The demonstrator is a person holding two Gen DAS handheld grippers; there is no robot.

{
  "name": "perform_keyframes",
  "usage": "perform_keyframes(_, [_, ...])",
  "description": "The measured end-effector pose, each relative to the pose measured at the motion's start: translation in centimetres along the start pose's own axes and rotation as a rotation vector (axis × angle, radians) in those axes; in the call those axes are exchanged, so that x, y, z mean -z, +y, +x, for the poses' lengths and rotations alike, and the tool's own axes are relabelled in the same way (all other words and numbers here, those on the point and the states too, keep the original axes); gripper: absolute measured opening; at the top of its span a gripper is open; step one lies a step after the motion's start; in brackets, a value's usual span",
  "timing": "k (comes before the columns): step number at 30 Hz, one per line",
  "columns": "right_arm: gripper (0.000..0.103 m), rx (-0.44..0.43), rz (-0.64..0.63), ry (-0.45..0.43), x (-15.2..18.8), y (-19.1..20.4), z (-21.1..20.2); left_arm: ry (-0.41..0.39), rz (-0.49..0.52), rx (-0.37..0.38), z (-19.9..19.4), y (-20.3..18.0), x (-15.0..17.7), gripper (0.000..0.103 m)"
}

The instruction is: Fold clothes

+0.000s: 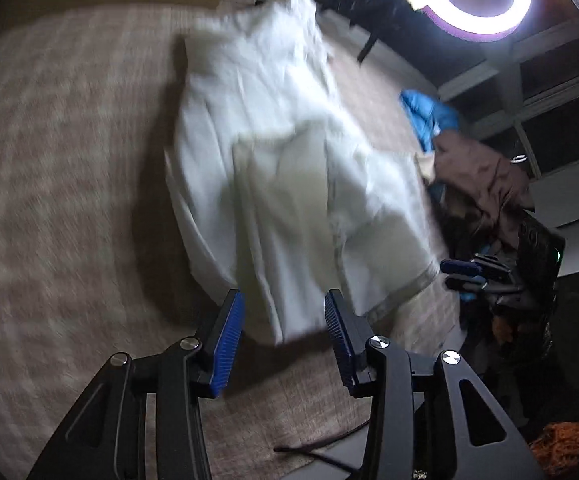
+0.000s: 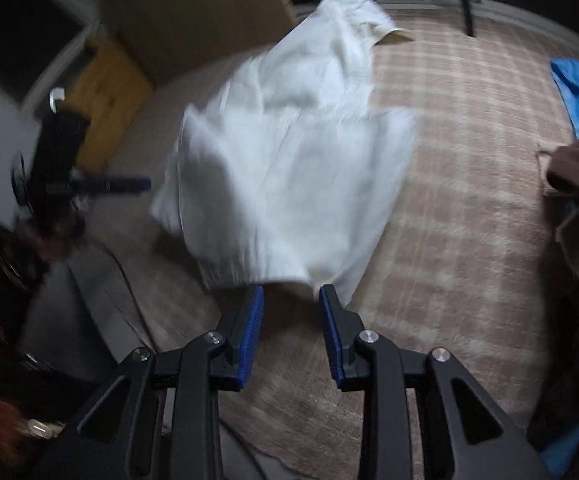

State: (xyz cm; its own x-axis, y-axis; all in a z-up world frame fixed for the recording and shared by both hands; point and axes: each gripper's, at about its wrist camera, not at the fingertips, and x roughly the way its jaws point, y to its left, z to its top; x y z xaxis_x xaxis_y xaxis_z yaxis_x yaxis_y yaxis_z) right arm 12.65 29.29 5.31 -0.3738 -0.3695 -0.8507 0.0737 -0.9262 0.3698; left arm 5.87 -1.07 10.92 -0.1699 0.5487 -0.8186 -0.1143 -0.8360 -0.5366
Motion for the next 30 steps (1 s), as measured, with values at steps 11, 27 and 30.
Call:
perform_keyframes(11, [0.034, 0.128, -0.154, -0.04, -2.9, 1.1, 2.8, 0.035, 0.052, -0.048, 2.3, -1.3, 0.1, 0.022])
perform_keyframes(27, [0.04, 0.093, 0.173, -0.062, -3.4, -6.5, 1.4, -0.029, 0.108, -0.197, 1.0, -2.6, -4.5, 0.04])
perform_keyframes(30, [0.049, 0.037, 0.246, -0.054, -3.5, -8.4, 2.0, -0.02, 0.114, -0.239, 2.1, -2.3, -5.7, 0.045])
